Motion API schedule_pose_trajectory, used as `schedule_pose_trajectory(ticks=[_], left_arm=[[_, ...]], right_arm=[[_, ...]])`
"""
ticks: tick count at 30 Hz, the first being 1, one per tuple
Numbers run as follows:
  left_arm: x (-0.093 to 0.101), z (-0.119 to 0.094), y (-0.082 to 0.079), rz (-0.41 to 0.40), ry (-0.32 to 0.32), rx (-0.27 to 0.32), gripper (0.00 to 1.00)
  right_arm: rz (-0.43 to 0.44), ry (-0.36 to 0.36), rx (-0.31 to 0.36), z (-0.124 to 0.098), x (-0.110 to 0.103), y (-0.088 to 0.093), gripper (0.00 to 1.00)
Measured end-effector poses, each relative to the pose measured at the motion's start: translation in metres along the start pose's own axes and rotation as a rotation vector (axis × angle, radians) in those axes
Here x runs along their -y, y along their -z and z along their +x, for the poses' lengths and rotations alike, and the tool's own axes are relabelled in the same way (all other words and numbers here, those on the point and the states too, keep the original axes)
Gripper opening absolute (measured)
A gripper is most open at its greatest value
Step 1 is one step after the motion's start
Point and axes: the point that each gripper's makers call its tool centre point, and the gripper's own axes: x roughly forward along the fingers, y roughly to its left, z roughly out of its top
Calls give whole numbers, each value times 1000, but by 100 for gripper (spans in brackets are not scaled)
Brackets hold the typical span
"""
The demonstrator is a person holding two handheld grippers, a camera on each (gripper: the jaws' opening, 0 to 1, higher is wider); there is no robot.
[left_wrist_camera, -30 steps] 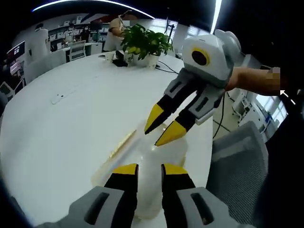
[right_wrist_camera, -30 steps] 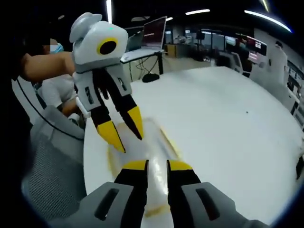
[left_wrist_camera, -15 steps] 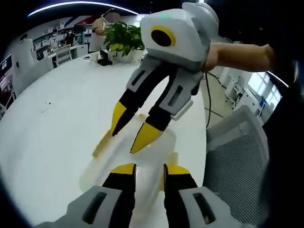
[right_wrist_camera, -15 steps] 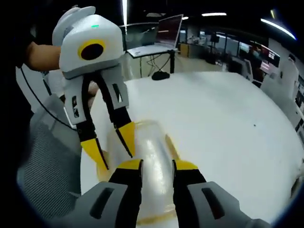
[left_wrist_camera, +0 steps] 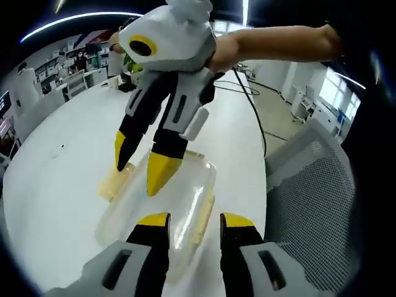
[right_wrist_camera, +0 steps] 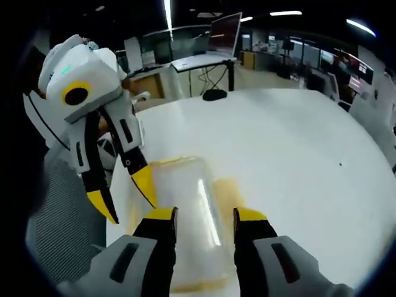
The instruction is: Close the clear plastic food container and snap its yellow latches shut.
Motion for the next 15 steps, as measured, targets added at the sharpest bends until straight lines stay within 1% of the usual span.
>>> schedule_pose_trajectory(ticks=[4, 6, 9, 11, 13, 15], left_arm=[[-1, 1, 0, 35, -10, -1, 27], [-3, 2, 1, 69, -26, -5, 28], [-3, 3, 2, 155, -35, -16, 28], [-3, 3, 3, 214, -41, -27, 28], [-2, 5, 3, 256, -51, -35, 28], [-2, 6, 4, 278, -64, -38, 28]], right_arm=[[16, -42, -28, 3, 0, 2, 35], [10, -54, -44, 5, 1, 4, 35], [9, -75, -61, 8, 2, 4, 35], [26, -98, -71, 10, 2, 4, 35], [16, -106, -93, 11, 4, 5, 35], [10, -119, -105, 12, 4, 4, 35]])
